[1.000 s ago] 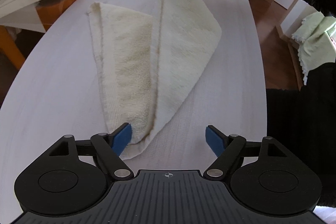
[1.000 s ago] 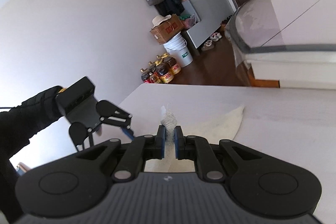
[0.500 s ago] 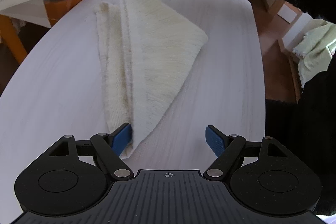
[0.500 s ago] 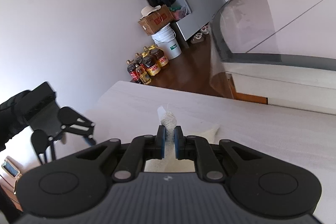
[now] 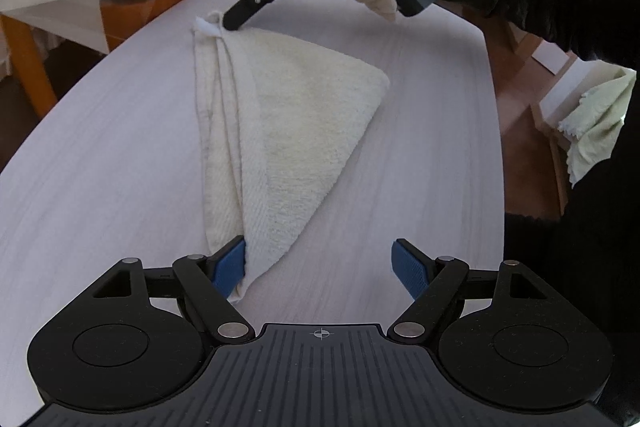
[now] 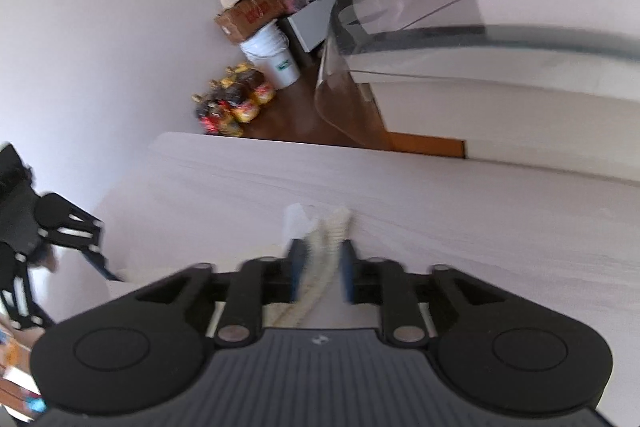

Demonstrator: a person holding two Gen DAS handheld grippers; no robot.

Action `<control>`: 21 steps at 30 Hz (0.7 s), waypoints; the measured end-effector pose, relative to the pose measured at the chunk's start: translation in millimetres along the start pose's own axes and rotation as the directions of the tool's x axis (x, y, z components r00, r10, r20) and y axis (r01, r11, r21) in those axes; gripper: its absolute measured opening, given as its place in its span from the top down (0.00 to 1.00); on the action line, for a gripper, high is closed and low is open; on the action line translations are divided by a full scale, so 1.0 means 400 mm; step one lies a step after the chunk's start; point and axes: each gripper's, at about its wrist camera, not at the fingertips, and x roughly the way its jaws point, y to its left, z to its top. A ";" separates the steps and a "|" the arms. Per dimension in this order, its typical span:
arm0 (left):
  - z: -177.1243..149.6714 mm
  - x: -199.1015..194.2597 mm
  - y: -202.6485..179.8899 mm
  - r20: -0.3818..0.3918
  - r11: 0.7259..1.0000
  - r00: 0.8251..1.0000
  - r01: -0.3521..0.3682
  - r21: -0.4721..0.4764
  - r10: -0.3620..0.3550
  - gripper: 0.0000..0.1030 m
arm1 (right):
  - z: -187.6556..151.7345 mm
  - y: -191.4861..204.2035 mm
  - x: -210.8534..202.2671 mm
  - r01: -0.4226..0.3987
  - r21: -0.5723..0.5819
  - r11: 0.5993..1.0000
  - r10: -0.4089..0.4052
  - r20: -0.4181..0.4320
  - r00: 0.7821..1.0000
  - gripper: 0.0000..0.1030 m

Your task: Fold towel

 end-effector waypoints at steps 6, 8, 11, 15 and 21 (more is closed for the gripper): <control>-0.011 -0.026 0.000 0.093 0.995 0.992 -0.080 -0.065 0.086 0.22 | 0.001 0.057 -0.051 0.091 -0.094 0.991 -0.086 0.061 0.994 0.73; -0.014 -0.044 -0.004 0.133 0.989 0.984 -0.106 -0.101 0.119 0.22 | 0.001 0.084 -0.079 0.112 -0.130 0.985 -0.100 0.092 0.991 0.73; -0.013 -0.065 -0.027 0.166 0.969 0.965 -0.175 -0.173 0.204 0.19 | -0.004 0.129 -0.098 0.095 -0.211 0.973 -0.077 0.093 0.993 0.74; -0.011 -0.066 -0.065 0.143 0.902 0.920 -0.311 -0.299 0.365 0.19 | -0.006 0.202 -0.059 0.081 -0.397 0.914 -0.081 0.017 0.997 0.80; -0.023 -0.043 -0.097 0.131 0.806 0.859 -0.396 -0.440 0.494 0.20 | -0.041 0.233 -0.007 0.103 -0.521 0.847 -0.141 -0.033 0.990 0.81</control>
